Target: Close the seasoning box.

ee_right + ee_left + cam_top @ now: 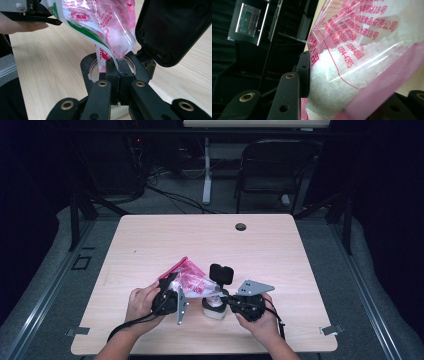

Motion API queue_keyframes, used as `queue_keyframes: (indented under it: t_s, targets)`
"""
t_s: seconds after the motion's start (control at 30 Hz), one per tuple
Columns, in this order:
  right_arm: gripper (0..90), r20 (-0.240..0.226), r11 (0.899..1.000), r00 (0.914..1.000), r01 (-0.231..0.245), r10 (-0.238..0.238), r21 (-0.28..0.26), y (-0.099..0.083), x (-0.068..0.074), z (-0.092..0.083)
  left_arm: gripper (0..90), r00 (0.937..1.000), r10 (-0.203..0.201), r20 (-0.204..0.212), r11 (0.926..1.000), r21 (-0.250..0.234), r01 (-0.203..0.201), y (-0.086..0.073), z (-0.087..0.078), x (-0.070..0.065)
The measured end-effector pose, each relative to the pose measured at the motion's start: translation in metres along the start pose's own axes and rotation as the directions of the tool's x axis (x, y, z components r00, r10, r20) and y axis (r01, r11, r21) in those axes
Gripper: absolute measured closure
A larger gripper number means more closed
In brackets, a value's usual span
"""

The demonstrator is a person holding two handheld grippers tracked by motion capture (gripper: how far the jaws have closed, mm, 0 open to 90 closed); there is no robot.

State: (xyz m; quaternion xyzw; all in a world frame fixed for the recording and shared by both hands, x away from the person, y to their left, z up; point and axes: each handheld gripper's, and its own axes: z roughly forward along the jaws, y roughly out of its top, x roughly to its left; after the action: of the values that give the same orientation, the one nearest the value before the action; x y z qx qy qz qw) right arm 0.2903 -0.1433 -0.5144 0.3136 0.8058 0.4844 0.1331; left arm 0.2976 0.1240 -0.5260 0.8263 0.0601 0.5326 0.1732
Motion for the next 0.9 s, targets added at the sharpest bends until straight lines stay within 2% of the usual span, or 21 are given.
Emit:
queue_keyframes:
  t_s: [0.1,0.33,0.4,0.47,0.63,0.9]
  targets:
    - [89.3,-0.001,1.0,1.0,0.0,0.0,-0.001,0.0001,0.0004,0.0003,65.8,0.9999,-0.012,0.007,0.9999,0.0,0.012,-0.0009,0.0008,-0.0002]
    - [89.2,-0.002,1.0,1.0,0.003,-0.003,-0.005,0.0006,0.0008,-0.0002,65.9,0.9971,-0.057,0.05,0.9984,-0.006,0.057,-0.0041,0.0048,-0.0009]
    - [89.3,0.0,1.0,1.0,0.008,-0.008,-0.005,0.0011,0.0014,-0.0006,66.0,0.997,-0.058,0.052,0.9983,-0.006,0.058,-0.0044,0.0052,-0.0009]
    - [89.3,-0.001,1.0,1.0,0.006,-0.006,-0.011,0.0012,0.002,-0.0004,66.0,0.9942,-0.087,0.065,0.9961,-0.012,0.088,-0.0051,0.0062,-0.0018]
    - [88.3,0.001,1.0,1.0,0.007,-0.007,-0.012,0.0015,0.0014,-0.0009,66.1,0.9924,-0.097,0.077,0.9951,-0.015,0.098,-0.0055,0.0068,-0.0018]
    - [79.6,-0.003,1.0,1.0,0.008,-0.008,-0.029,0.0014,0.0024,0.0002,66.4,0.9889,-0.11,0.099,0.9935,-0.018,0.113,-0.0074,0.0087,-0.0024]
